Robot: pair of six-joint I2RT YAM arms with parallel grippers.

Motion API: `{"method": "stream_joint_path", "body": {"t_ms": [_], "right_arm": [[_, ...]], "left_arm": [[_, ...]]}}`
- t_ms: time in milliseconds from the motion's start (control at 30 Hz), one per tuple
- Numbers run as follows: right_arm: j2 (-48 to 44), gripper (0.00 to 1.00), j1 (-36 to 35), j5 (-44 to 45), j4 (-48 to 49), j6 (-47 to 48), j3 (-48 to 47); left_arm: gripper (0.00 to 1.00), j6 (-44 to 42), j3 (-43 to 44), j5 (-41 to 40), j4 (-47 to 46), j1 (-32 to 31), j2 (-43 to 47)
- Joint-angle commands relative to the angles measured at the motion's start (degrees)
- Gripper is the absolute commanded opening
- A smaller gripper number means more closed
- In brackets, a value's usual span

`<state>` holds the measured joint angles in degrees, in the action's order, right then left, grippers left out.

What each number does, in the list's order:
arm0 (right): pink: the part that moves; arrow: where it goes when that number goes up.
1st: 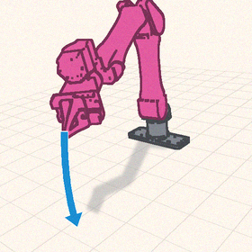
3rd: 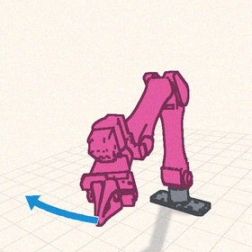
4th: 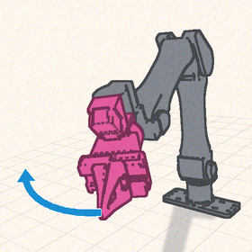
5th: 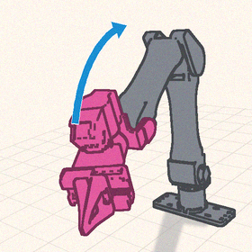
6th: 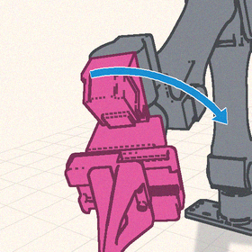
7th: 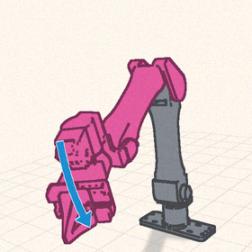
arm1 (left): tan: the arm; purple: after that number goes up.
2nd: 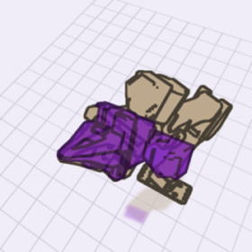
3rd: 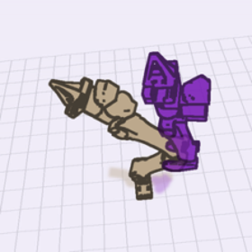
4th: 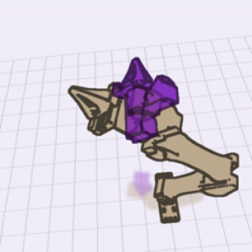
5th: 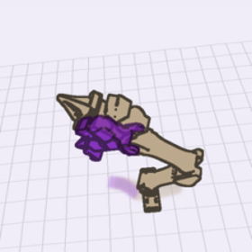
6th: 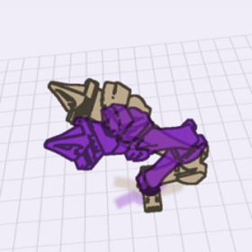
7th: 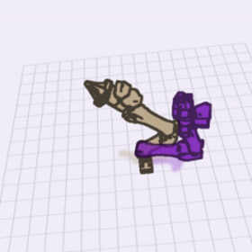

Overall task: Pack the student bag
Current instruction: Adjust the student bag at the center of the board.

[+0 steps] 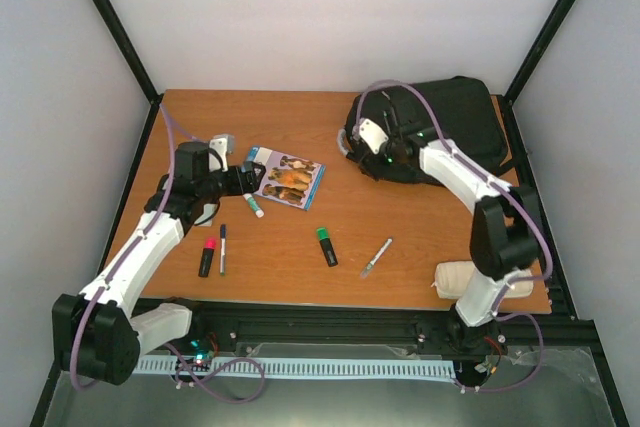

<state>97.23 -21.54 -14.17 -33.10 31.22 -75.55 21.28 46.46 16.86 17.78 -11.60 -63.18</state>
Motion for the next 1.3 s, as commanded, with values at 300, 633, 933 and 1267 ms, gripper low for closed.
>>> {"method": "stream_joint_path", "body": {"t_ms": [300,633,933,1267], "right_arm": [[26.47,0.69,-0.61,17.26,-2.67,-9.51,-26.91],[35.74,0.73,-0.70,21.66,-5.96,-12.08,-34.49],[32.05,0.24,-0.69,18.23,-7.06,-10.62,-27.45],[16.19,0.03,-1.30,9.85,-5.12,0.55,-8.53]], "left_arm": [[0.90,1.77,2.39,1.39,-0.54,0.70,-1.42],[0.90,2.31,2.78,1.72,-0.40,0.70,-2.26],[0.90,2.73,2.61,1.96,-0.30,0.70,-2.13],[0.89,3.24,2.76,3.49,-0.69,0.70,-3.01]]}}
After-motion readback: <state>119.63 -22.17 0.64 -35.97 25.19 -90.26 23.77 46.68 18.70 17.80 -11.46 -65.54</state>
